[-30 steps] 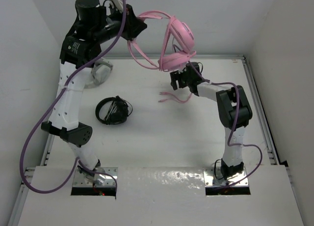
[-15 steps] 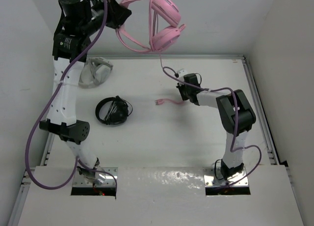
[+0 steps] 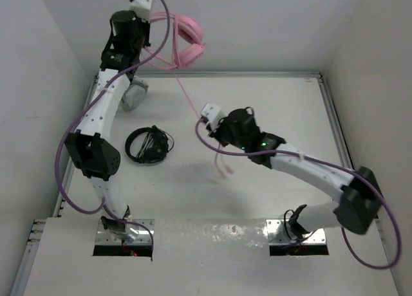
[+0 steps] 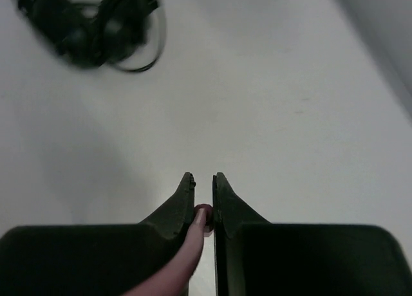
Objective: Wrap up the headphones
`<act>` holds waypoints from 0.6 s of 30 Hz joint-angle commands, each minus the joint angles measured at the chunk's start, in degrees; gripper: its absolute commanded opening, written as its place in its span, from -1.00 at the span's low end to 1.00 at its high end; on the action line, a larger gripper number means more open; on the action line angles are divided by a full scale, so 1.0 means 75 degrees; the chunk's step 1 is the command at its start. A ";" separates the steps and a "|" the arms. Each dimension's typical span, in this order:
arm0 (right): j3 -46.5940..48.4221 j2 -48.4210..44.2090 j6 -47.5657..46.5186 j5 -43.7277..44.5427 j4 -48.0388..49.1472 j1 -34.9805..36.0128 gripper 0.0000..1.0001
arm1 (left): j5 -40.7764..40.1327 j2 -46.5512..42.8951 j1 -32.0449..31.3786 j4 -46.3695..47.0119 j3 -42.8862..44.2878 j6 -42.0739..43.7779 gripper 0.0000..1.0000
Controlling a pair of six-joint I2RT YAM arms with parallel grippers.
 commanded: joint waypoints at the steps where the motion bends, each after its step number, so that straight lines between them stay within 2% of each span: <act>1: -0.0316 -0.1887 -0.0563 0.0204 0.0426 -0.0027 -1.00 | -0.1738 -0.0008 0.0019 0.3221 -0.0768 0.2389 -1.00; 3: -0.0165 -0.2337 -0.0924 0.0685 0.0603 -0.0085 -1.00 | -0.1611 -0.0253 -0.0063 0.3735 -0.1356 0.3289 -1.00; 5: 0.0571 -0.2526 -0.1171 0.1552 0.0569 -0.0213 -1.00 | -0.1226 -0.0627 -0.0261 0.3821 -0.2035 0.3704 -1.00; 8: 0.1638 -0.2235 -0.1547 0.2725 0.0930 -0.0668 -1.00 | -0.0756 -0.1084 -0.0730 0.3096 -0.2516 0.4523 -1.00; 10: 0.2630 -0.1942 -0.1210 0.2587 0.0828 -0.1184 -1.00 | -0.0882 -0.1343 -0.1279 0.2872 -0.2962 0.5215 -1.00; 11: 0.2985 -0.1616 -0.0999 0.2076 0.0618 -0.1674 -1.00 | -0.1057 -0.1541 -0.1456 0.2755 -0.3278 0.5310 -1.00; 12: 0.3290 -0.1462 -0.0753 0.1804 0.0383 -0.1818 -1.00 | -0.1024 -0.1613 -0.1609 0.2139 -0.3351 0.5357 -1.00; 14: 0.3877 -0.1029 -0.0774 0.1334 0.0288 -0.1937 -1.00 | -0.0779 -0.1730 -0.1949 0.1190 -0.3340 0.4962 -1.00; 17: 0.4872 -0.0454 -0.0821 0.1320 -0.0121 -0.1995 -1.00 | -0.0416 -0.1894 -0.2359 0.0586 -0.3386 0.4877 -1.00; 18: 0.5351 -0.0069 -0.0914 0.1483 -0.0378 -0.2135 -1.00 | -0.0090 -0.1999 -0.2465 -0.0063 -0.3445 0.4633 -1.00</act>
